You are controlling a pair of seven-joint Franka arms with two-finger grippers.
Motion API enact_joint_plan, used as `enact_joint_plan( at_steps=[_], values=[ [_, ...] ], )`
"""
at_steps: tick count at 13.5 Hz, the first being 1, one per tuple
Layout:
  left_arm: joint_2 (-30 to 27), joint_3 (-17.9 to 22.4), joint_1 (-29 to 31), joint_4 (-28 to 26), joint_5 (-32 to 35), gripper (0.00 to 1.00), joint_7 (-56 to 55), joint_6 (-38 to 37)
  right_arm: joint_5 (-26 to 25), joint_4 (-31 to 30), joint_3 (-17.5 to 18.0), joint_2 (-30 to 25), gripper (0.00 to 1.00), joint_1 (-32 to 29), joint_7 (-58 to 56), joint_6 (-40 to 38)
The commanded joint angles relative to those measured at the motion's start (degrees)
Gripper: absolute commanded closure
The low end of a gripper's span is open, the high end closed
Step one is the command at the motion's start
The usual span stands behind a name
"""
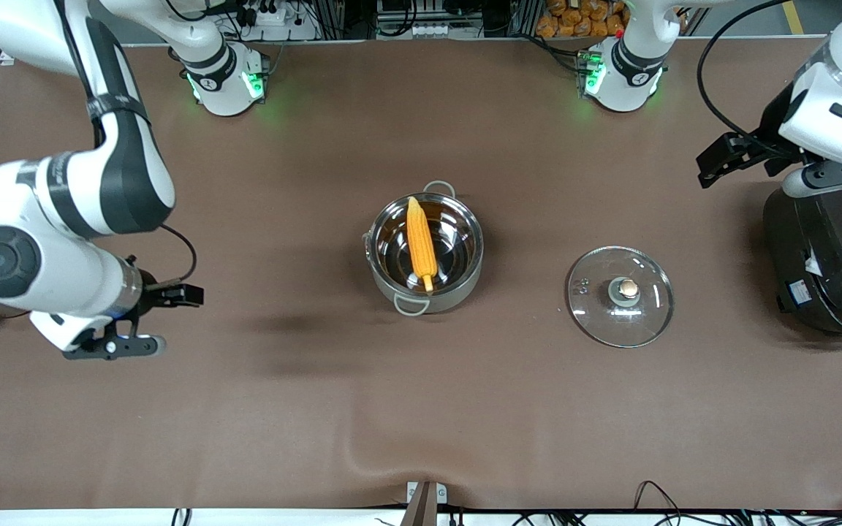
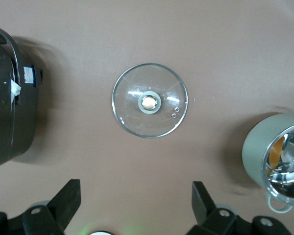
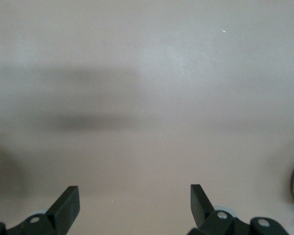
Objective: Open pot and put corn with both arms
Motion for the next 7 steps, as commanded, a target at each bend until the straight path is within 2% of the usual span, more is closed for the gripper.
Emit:
enact_joint_plan(
  at_steps=[1,3,7],
  values=[
    [-2.11,0.18,1.24,-1.51,0.06,0.00,2.82,-0.40,-0.43,-15.37,1.50,-11.57,0.00,-5.29,-4.80,6.54],
    [-2.21,0.26,1.68,-1.51,0.05,0.00,4.75,-0.40,-0.34,-21.02,1.50,-17.55,0.00,-8.02,-8.49,7.36],
    [-1.86,0.26,2.65,-1.15,0.14,0.00,8.45,-0.49,-0.34,-21.83,1.50,-25.82,0.00,-9.44,-10.54,0.08]
  ],
)
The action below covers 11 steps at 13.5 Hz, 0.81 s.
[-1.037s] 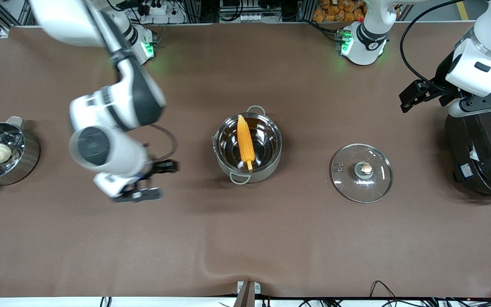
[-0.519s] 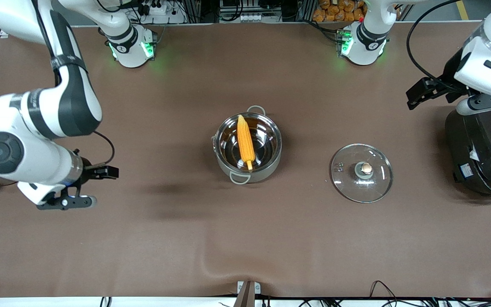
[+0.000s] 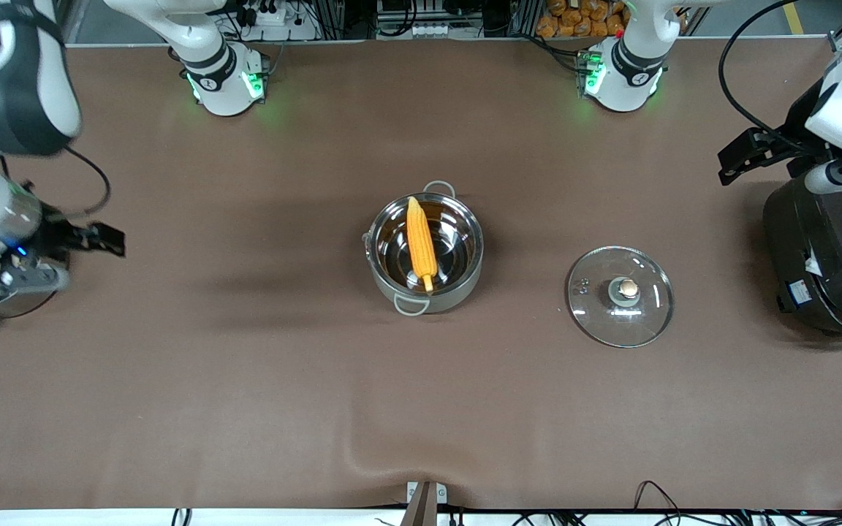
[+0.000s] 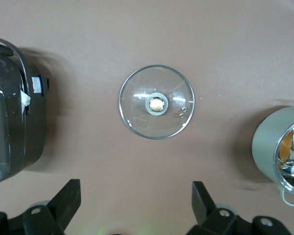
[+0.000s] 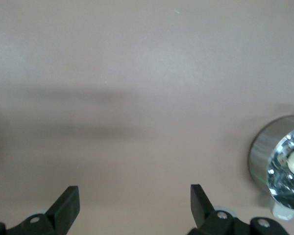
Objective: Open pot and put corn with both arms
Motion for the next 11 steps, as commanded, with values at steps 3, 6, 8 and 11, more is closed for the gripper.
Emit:
enact_joint_plan(
  at_steps=[3,6,8,11],
  values=[
    [-1.00,-0.23,0.66,-0.76,1.11,0.00,3.98,-1.10,-0.25,-3.19,1.29,-8.88,0.00,-1.88,-0.15,-3.57],
    [-0.74,-0.23,0.66,-0.67,1.11,0.00,3.98,-1.28,2.91,-3.10,1.29,-10.20,0.00,-4.07,-0.24,-3.57],
    [-0.82,-0.14,0.74,-0.59,1.20,0.00,3.98,-2.16,3.18,-2.84,1.29,-10.12,0.00,-4.08,-0.24,-3.57],
    [-1.18,0.21,0.66,-0.50,1.11,0.00,3.80,-3.22,3.53,-1.62,1.37,-10.20,0.00,-3.99,0.11,-5.14]
  ],
)
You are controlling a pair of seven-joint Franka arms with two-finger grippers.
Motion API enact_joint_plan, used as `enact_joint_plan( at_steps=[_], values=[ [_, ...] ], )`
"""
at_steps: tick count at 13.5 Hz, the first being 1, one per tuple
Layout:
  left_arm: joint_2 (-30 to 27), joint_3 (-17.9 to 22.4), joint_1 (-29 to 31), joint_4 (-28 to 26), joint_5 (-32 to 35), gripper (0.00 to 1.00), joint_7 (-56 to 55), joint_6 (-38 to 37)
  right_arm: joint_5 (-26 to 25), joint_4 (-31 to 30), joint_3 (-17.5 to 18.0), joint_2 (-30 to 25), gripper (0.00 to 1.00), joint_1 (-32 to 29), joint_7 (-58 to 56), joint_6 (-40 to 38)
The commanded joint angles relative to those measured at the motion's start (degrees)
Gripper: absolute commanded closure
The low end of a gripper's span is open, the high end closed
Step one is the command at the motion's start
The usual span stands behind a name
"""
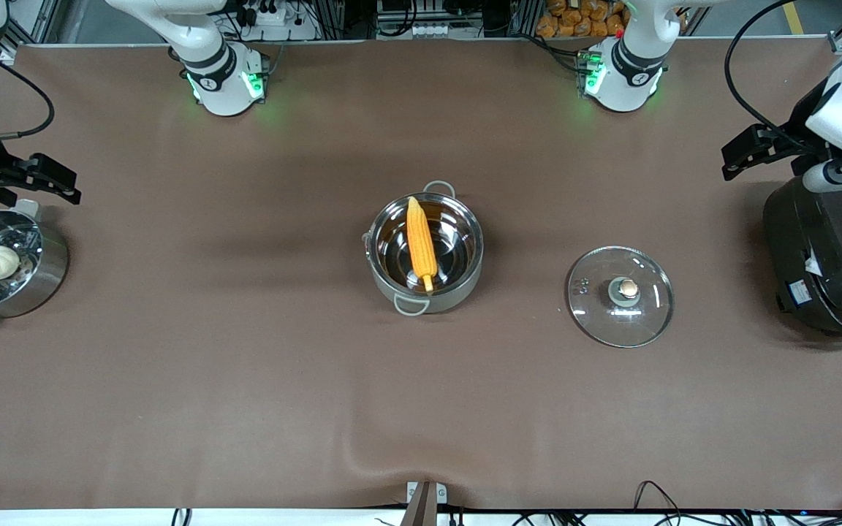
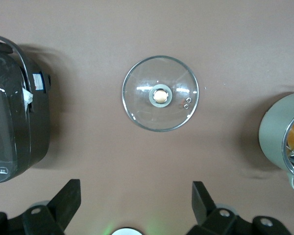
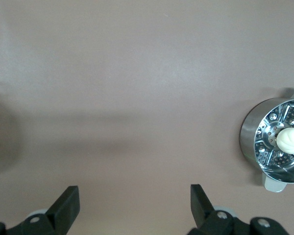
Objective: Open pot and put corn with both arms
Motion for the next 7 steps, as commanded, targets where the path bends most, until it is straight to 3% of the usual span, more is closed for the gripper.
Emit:
enact_joint_plan(
  at_steps=[1,7],
  values=[
    [-1.24,0.13,0.44,-0.26,1.11,0.00,1.33,-1.05,1.23,0.76,1.08,-1.37,0.00,-1.01,0.35,-2.42],
    [-1.33,1.19,0.35,-0.26,1.02,0.00,1.07,-1.22,1.32,2.96,1.26,-1.28,0.00,-0.83,0.79,-5.76]
  ],
)
